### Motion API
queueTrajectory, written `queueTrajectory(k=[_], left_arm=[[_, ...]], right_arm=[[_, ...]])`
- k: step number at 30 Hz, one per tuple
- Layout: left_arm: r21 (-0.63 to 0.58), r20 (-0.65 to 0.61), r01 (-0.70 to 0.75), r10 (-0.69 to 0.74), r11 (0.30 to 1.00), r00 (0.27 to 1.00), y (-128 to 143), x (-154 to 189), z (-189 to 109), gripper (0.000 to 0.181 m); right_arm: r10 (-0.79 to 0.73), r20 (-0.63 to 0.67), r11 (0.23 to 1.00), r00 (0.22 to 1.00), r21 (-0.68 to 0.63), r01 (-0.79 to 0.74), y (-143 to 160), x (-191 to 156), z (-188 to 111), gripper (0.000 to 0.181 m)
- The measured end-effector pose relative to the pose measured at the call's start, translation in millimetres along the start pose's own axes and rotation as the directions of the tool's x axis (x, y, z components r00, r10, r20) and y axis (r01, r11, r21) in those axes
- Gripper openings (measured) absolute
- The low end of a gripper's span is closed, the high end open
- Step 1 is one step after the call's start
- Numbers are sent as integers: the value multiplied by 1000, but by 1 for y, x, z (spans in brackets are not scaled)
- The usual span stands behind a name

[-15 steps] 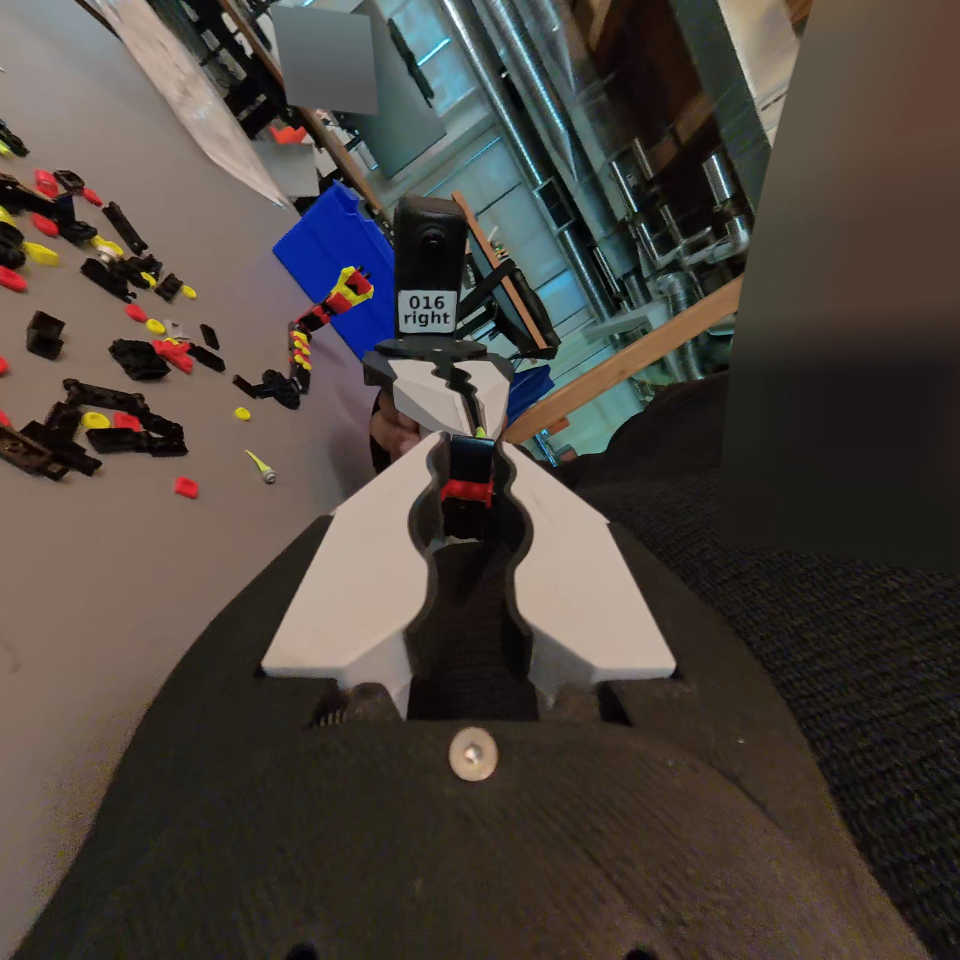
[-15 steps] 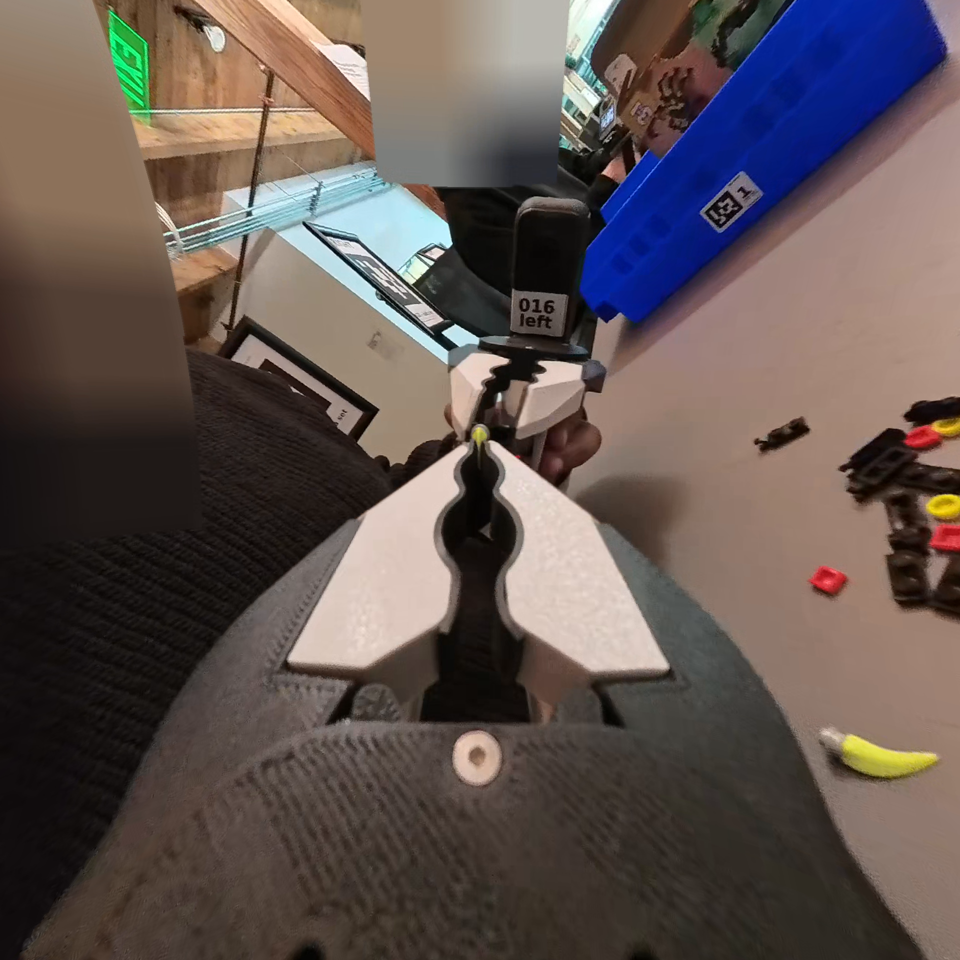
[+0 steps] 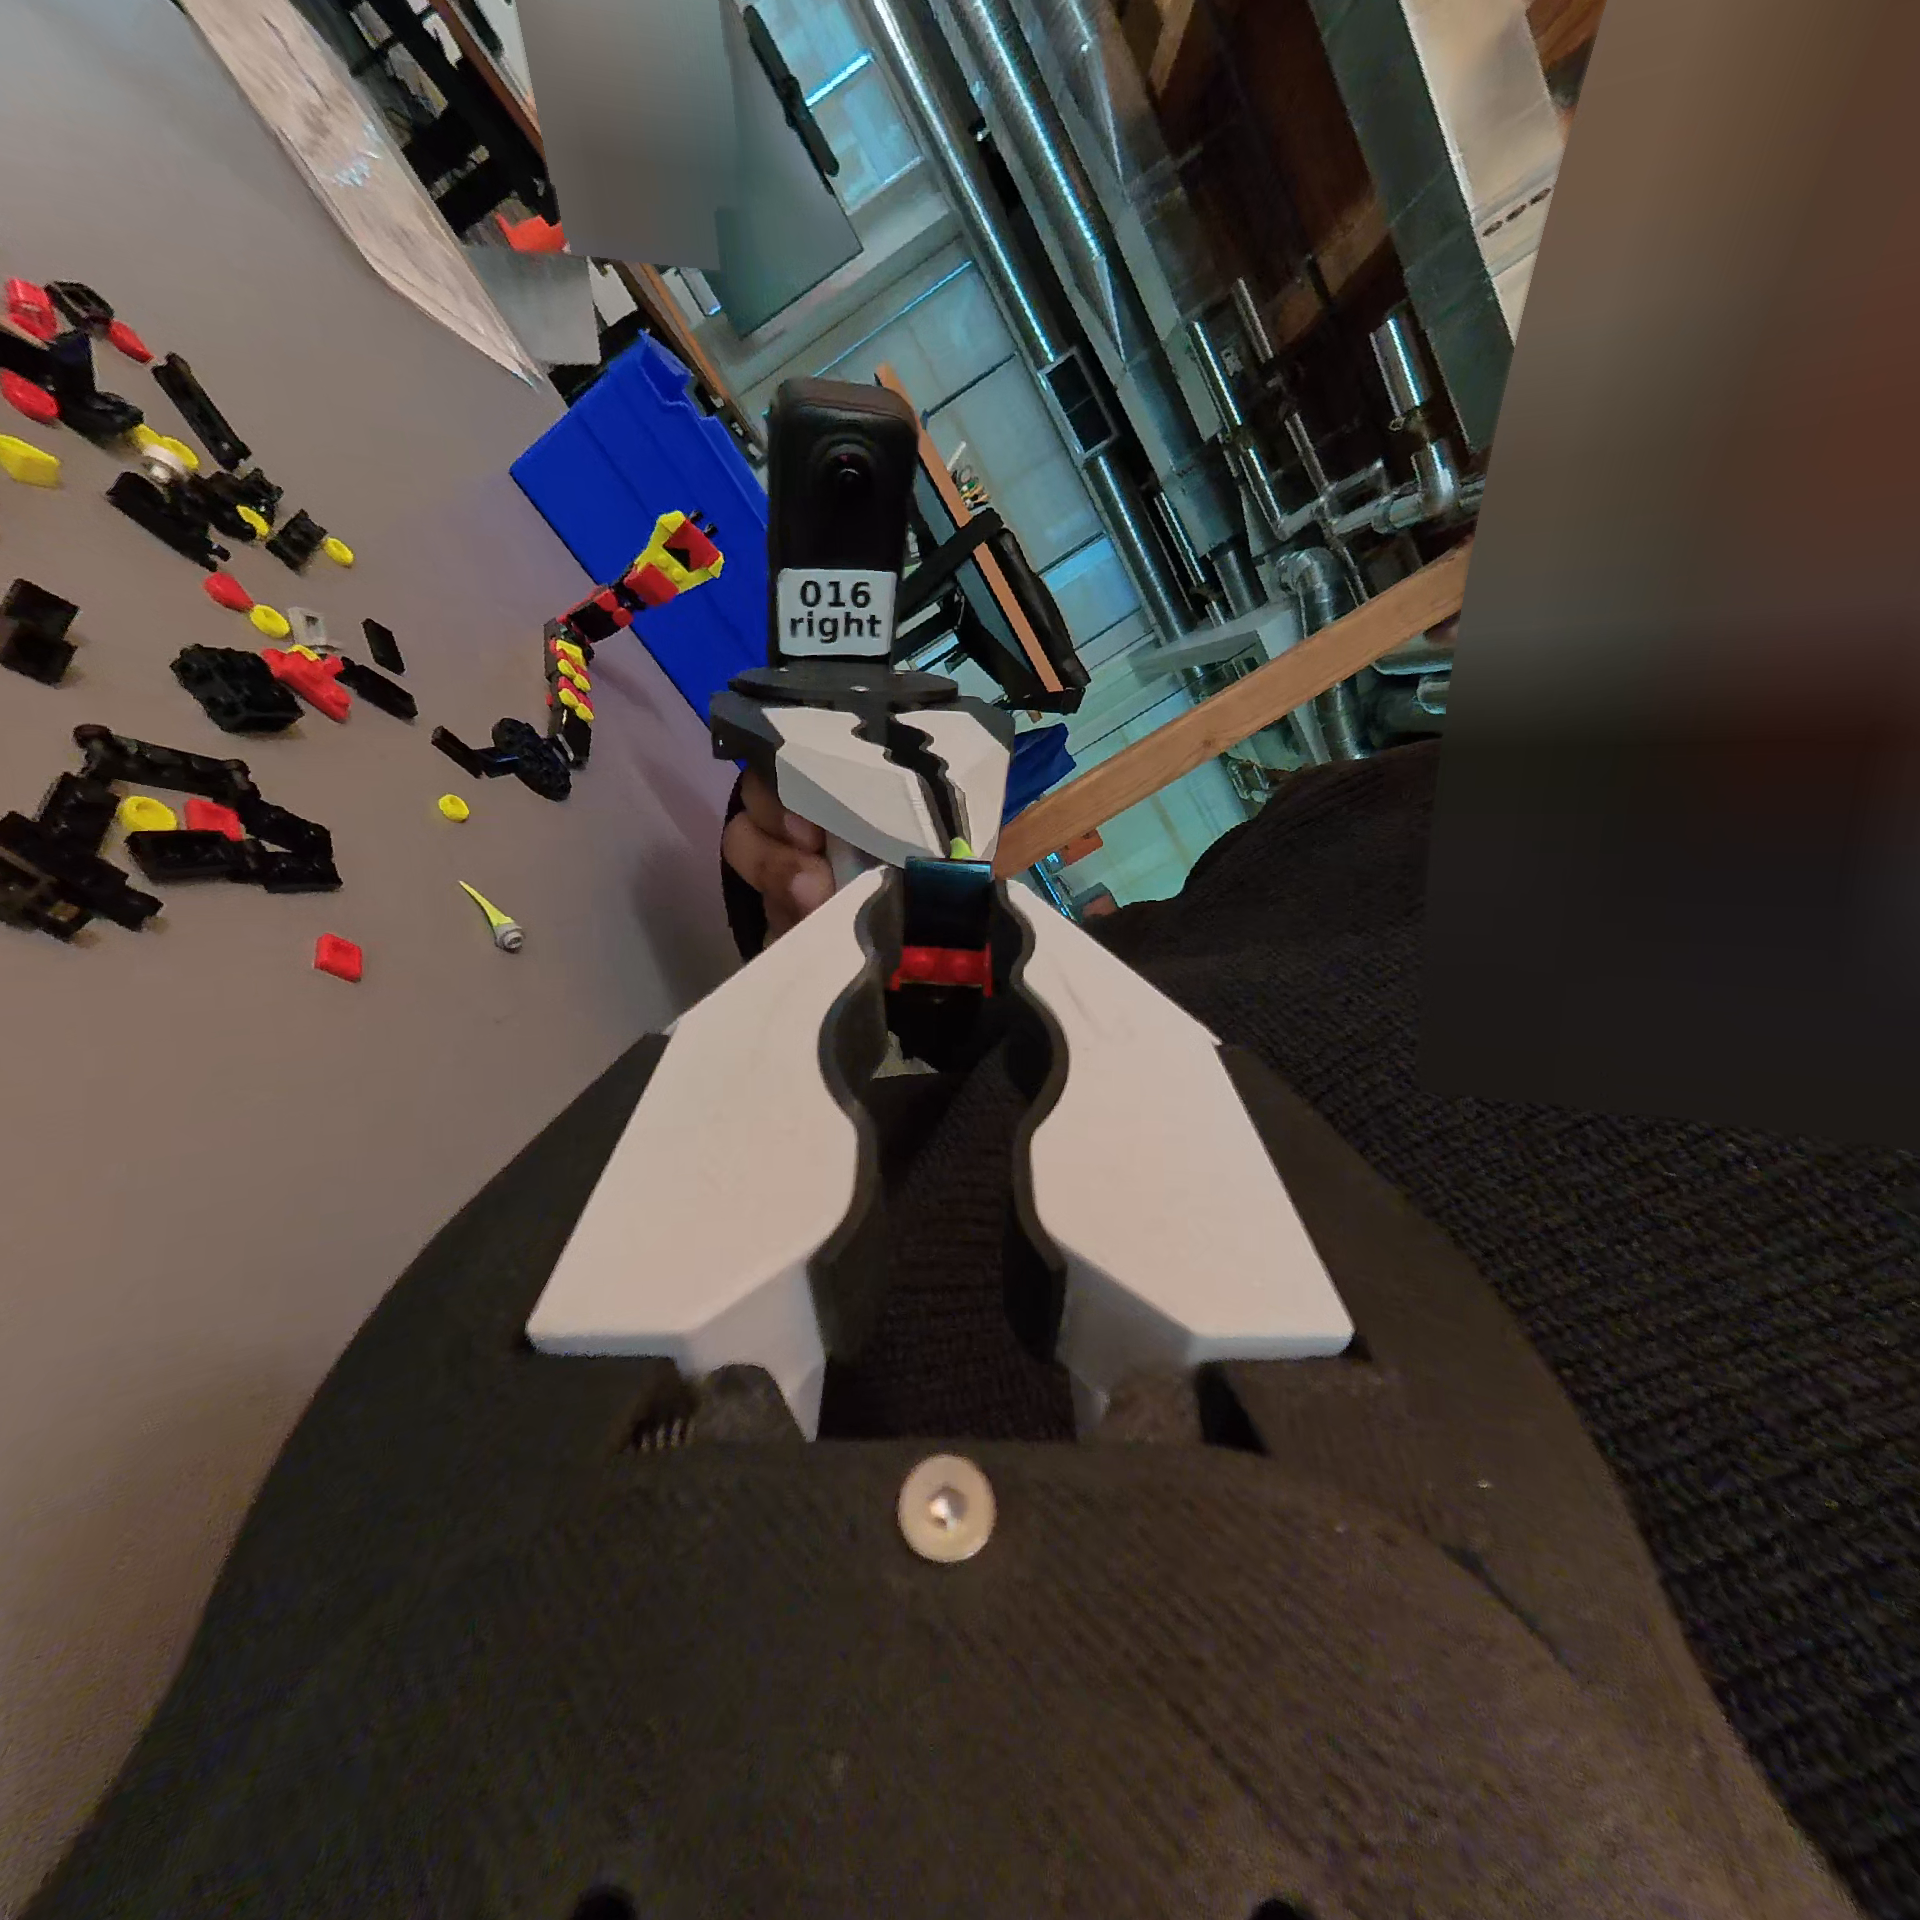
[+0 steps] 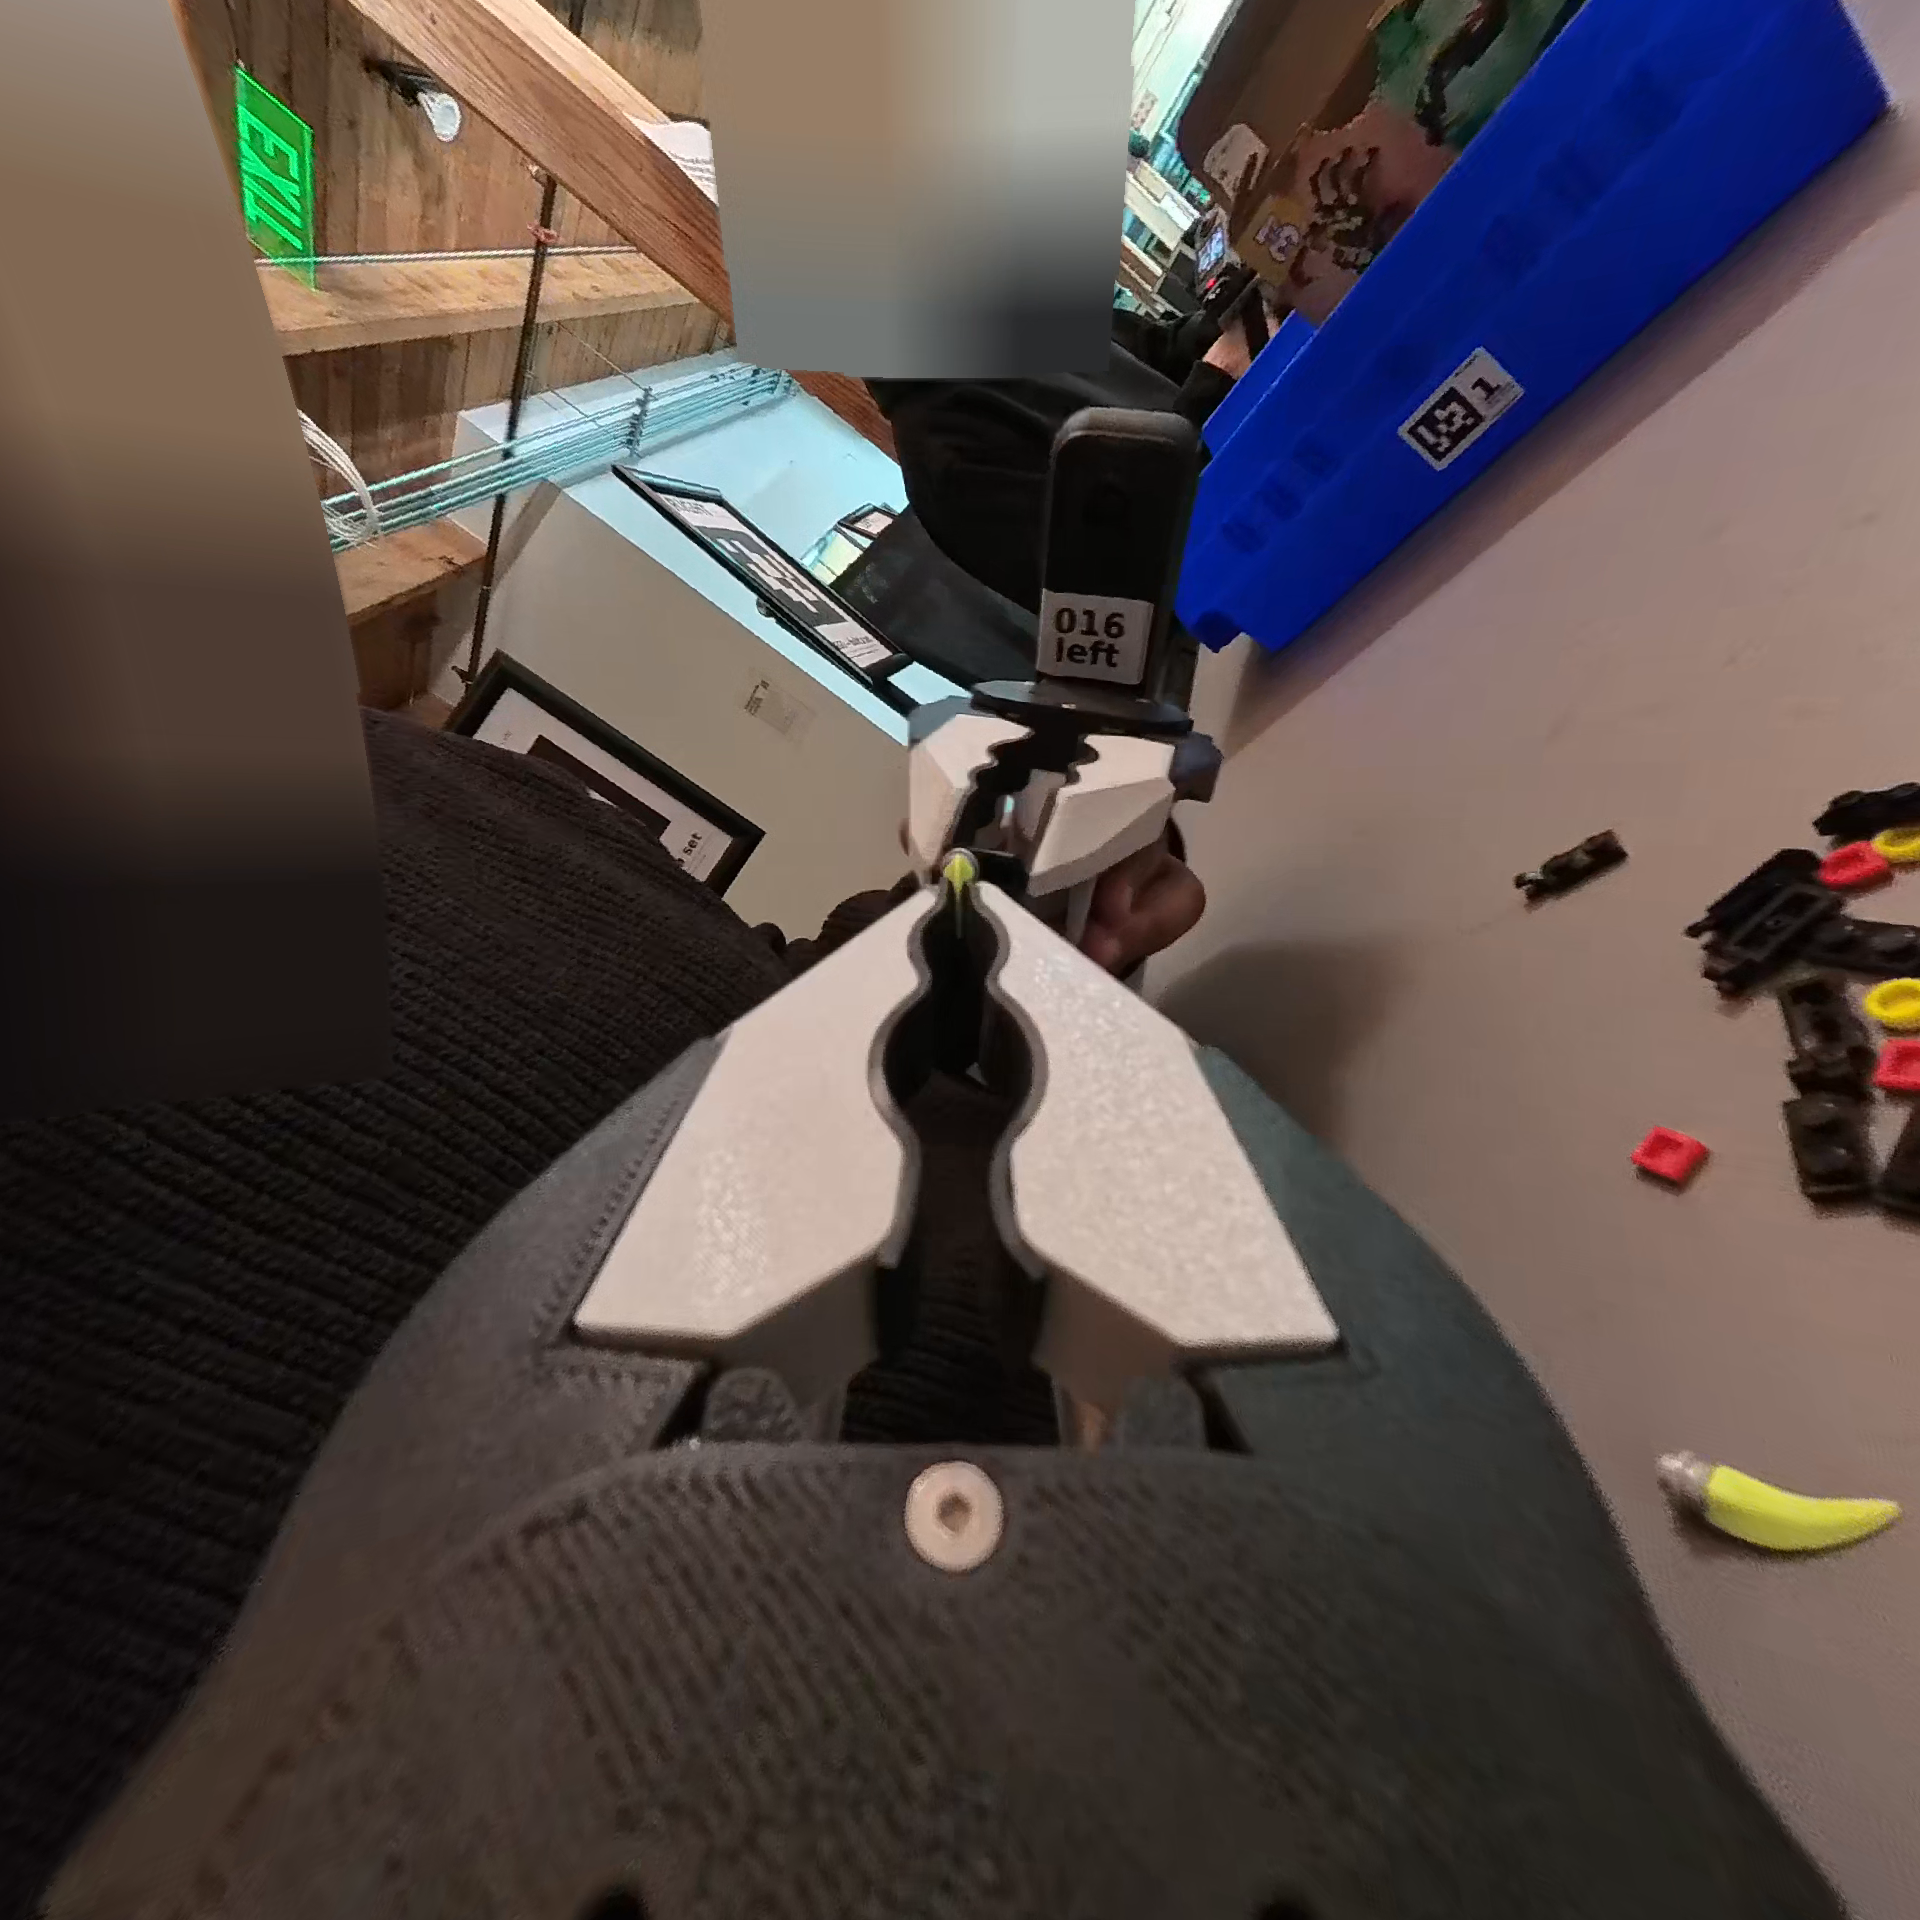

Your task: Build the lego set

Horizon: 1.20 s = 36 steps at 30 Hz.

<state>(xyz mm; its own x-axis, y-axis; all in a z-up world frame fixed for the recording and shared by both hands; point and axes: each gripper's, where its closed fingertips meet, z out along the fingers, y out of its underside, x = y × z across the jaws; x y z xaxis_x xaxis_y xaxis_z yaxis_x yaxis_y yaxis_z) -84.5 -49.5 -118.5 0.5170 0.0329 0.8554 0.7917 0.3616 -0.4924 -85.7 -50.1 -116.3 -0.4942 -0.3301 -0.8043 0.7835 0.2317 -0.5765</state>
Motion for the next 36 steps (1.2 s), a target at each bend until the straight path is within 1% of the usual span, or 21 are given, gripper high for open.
queueTrajectory(k=[7,10,14,19,24,36], left_arm=[[-1,90,30,-30,1000,995,1,-16,-1,13],[-14,106,60,-58,998,993,4,-20,-1,14],[-59,153,66,-56,996,987,12,-27,-1,14],[-94,173,61,-44,994,984,17,-29,-1,14],[-136,196,45,-18,990,980,22,-32,0,14],[-215,224,60,-10,975,974,35,-38,-1,14]], right_arm=[[-123,-164,991,979,-73,112,4,15,-3,0],[-157,-194,985,968,-107,139,7,18,-5,0],[-213,-229,968,950,-183,173,15,23,-6,0],[-160,-213,974,964,-195,119,20,26,-7,0],[-59,-182,980,981,-196,23,26,28,-8,0],[-6,-174,967,985,-252,-38,39,32,-9,0]])
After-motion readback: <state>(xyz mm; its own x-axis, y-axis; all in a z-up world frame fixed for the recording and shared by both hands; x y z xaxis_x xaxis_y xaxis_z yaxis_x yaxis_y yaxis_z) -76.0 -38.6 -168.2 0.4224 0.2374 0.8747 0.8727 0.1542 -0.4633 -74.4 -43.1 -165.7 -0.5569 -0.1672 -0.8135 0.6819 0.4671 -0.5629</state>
